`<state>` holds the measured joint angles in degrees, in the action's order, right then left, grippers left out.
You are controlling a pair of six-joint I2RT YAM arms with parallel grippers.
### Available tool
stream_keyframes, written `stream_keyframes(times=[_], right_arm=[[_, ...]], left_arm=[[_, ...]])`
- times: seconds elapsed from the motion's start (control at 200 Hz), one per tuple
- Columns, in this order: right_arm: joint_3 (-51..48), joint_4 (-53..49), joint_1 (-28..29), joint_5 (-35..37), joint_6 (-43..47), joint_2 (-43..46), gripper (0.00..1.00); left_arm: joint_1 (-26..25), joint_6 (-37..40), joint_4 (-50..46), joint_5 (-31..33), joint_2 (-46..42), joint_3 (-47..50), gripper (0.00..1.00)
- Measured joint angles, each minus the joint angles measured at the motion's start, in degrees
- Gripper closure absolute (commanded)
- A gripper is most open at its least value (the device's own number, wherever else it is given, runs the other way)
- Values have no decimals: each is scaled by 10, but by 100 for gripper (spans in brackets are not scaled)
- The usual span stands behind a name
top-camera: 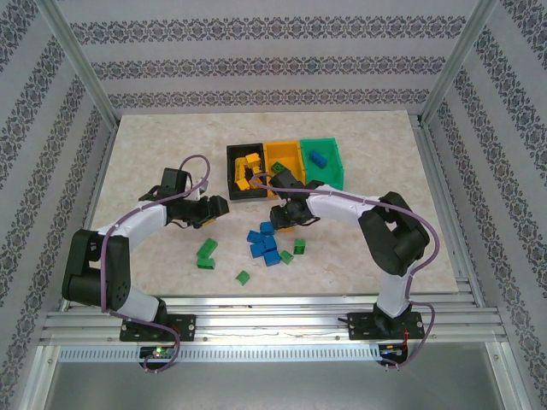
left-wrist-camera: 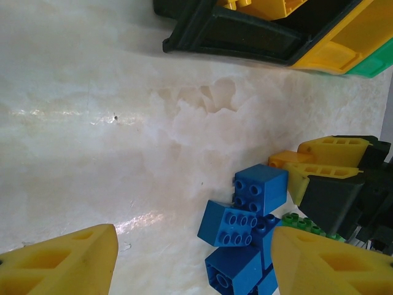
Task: Sort the legos into containers by color
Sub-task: Pick up the lego from the center of the table, then place the lego in the container.
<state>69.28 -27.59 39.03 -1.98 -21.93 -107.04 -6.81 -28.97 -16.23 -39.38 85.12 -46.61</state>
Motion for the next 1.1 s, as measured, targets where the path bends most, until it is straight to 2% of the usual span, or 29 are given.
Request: stream_keyframes(times=[0.165,0.28,0.475,0.61,0.739,0.914,1.099], right_arm=[[19,-15,-7,-5,7,1,56],[72,-18,-12,-14,14,0,56],[249,-7,-21,-28,28,-59,54],[389,-3,-33,-37,31,-147,41],[501,-15,-52,-43,29,-228,36],[475,-16,-61,-50,28,-221,36],[306,5,-58,-52,28,-118,36]], left_arm=[[-3,0,0,0,0,0,33],[-3,0,0,0,0,0,33],[-3,0,0,0,-11,4,33],[-3,0,-1,3,-28,10,33],[-3,0,-1,6,-45,19,33],[-3,0,-5,10,-70,39,33],[-3,0,-1,1,-66,48,33]])
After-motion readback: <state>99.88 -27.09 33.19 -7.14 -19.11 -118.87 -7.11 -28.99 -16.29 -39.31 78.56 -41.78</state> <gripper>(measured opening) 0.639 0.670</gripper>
